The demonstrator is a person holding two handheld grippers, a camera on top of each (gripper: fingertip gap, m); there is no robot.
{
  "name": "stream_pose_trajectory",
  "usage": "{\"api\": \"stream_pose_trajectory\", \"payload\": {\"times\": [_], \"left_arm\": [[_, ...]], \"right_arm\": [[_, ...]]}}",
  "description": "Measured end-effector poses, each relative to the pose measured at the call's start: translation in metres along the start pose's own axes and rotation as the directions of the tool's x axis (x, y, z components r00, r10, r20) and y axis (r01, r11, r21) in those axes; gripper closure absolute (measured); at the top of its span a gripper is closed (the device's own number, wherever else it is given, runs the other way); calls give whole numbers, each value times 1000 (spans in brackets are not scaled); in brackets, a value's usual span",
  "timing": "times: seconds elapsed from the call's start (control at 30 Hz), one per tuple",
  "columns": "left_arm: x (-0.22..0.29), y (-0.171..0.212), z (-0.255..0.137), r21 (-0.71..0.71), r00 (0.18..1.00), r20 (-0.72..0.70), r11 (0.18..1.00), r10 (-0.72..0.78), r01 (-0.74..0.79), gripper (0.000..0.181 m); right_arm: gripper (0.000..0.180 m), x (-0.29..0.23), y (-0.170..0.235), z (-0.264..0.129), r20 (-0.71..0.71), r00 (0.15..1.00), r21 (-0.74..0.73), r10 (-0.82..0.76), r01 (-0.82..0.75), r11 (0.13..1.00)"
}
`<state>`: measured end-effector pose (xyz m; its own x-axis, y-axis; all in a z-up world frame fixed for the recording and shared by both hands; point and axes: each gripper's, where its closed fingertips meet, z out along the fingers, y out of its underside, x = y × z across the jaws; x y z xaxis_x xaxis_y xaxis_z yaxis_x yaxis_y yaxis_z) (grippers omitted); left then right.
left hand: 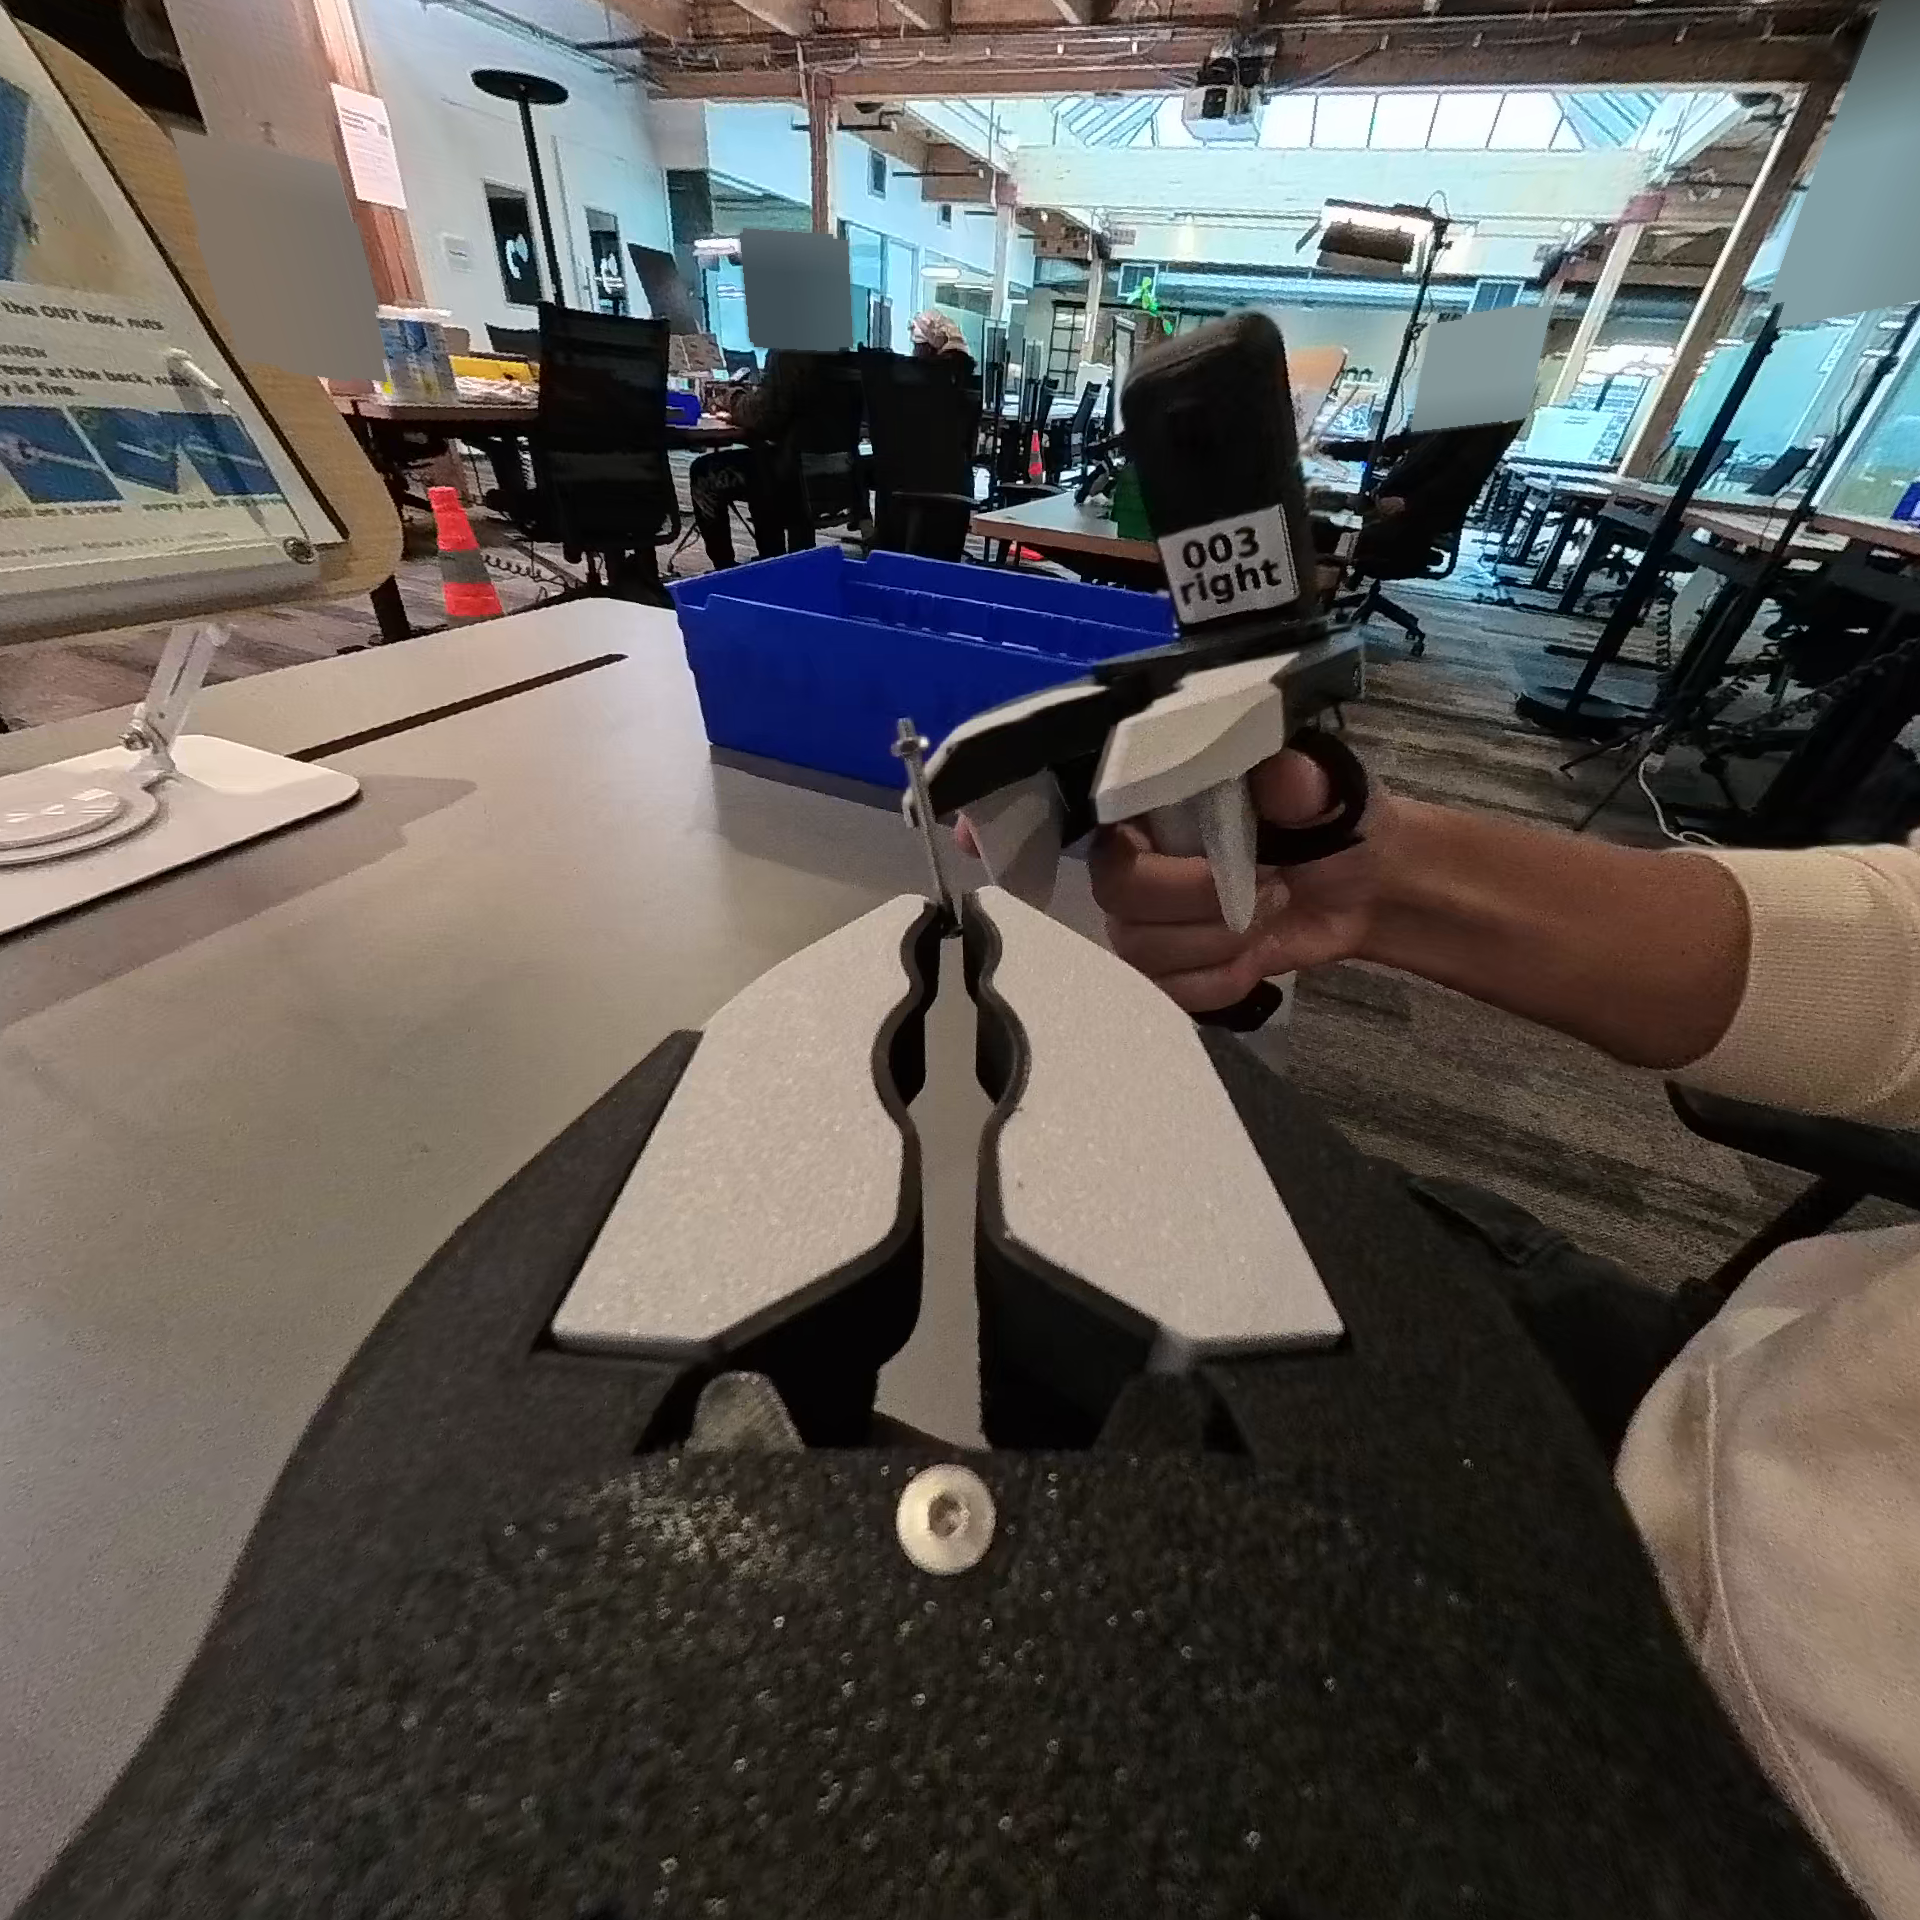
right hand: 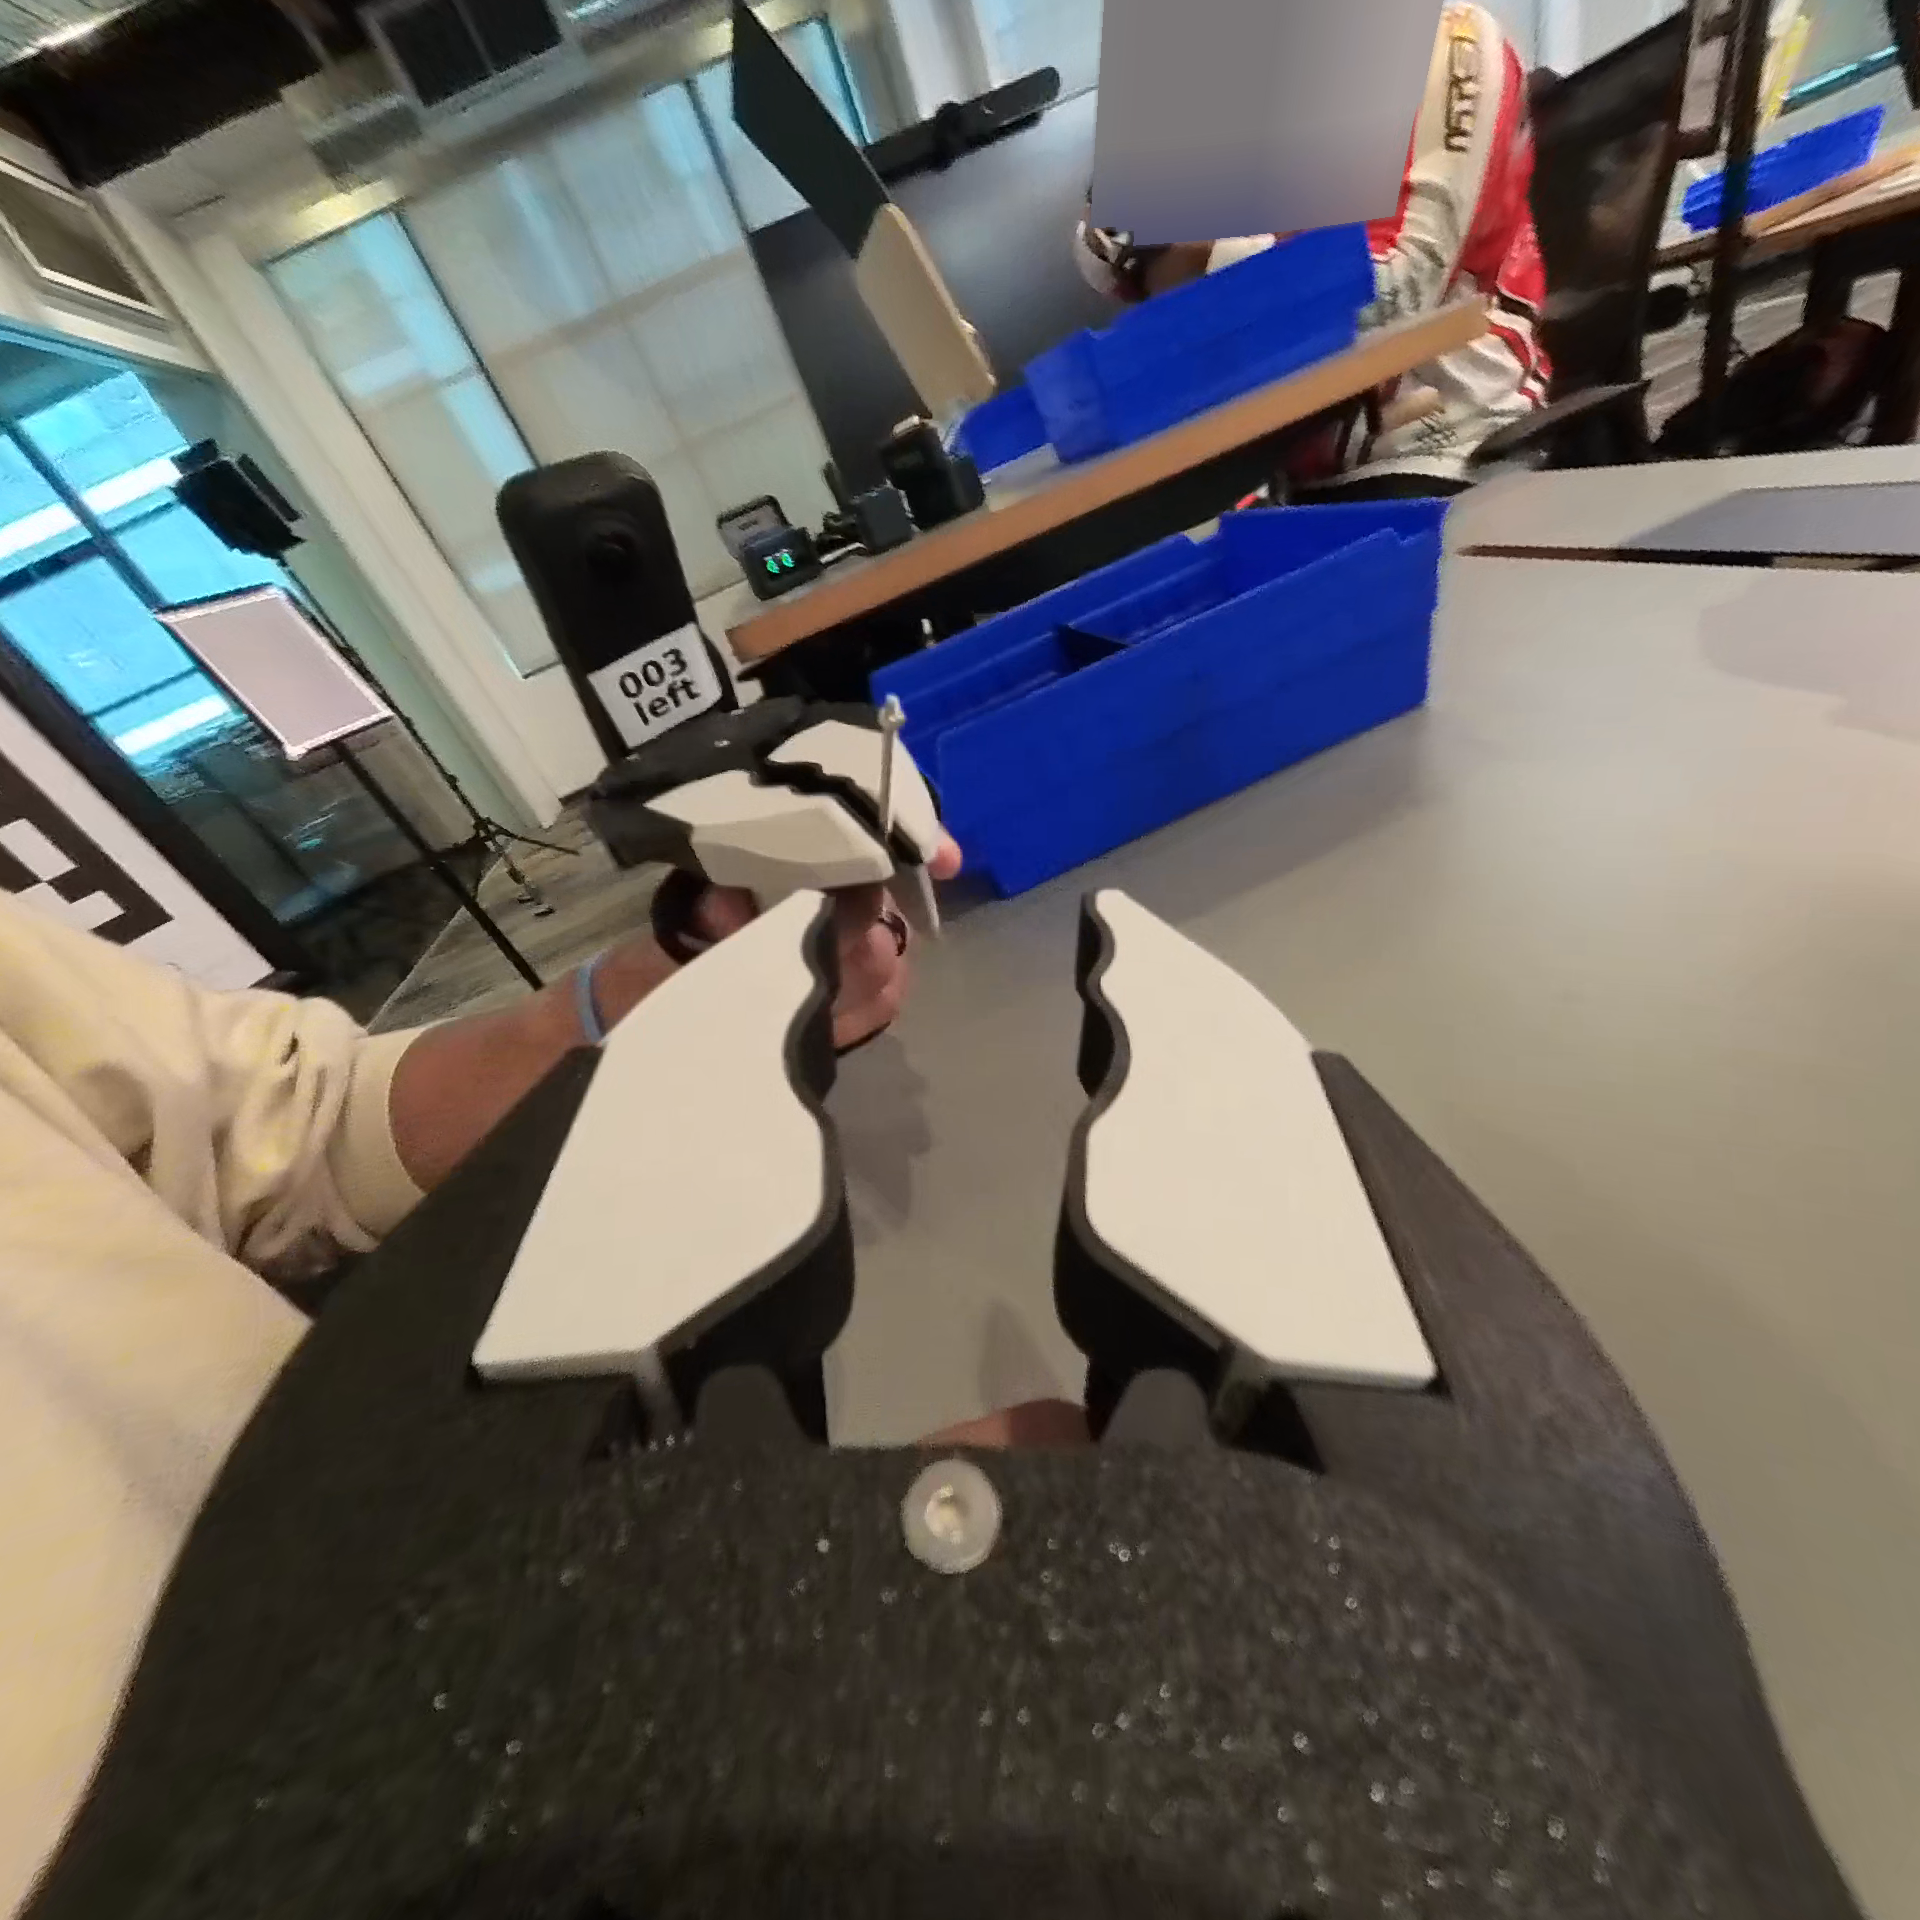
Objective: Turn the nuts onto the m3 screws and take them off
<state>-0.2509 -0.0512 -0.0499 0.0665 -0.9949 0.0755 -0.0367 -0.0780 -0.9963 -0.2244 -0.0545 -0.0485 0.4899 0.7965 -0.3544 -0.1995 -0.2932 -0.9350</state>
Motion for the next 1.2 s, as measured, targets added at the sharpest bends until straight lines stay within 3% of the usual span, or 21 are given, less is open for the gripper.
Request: {"api": "stream_pose_trajectory", "payload": {"times": [0.27,0.5,0.67,0.87,1.03,1.2], "left_arm": [[3,4,2,-29,1000,-20,1000,11,-12,177],[19,24,7,-223,978,-119,956,169,-193,177],[30,35,16,-275,963,-179,930,201,-245,177],[37,40,20,-288,958,-201,923,204,-257,177],[37,42,18,-296,957,-206,919,204,-259,177],[38,41,17,-297,956,-208,917,209,-265,177]], "right_arm": [[138,2,3,-11,-18,1000,-26,-9,8,1000],[144,-12,17,-6,128,962,-365,-240,271,891],[149,-21,22,-4,238,937,-480,-257,343,808],[158,-22,30,-7,276,925,-541,-259,373,754],[173,-24,28,-7,285,922,-530,-262,379,758],[165,-20,31,-7,277,924,-550,-262,376,745]]}}
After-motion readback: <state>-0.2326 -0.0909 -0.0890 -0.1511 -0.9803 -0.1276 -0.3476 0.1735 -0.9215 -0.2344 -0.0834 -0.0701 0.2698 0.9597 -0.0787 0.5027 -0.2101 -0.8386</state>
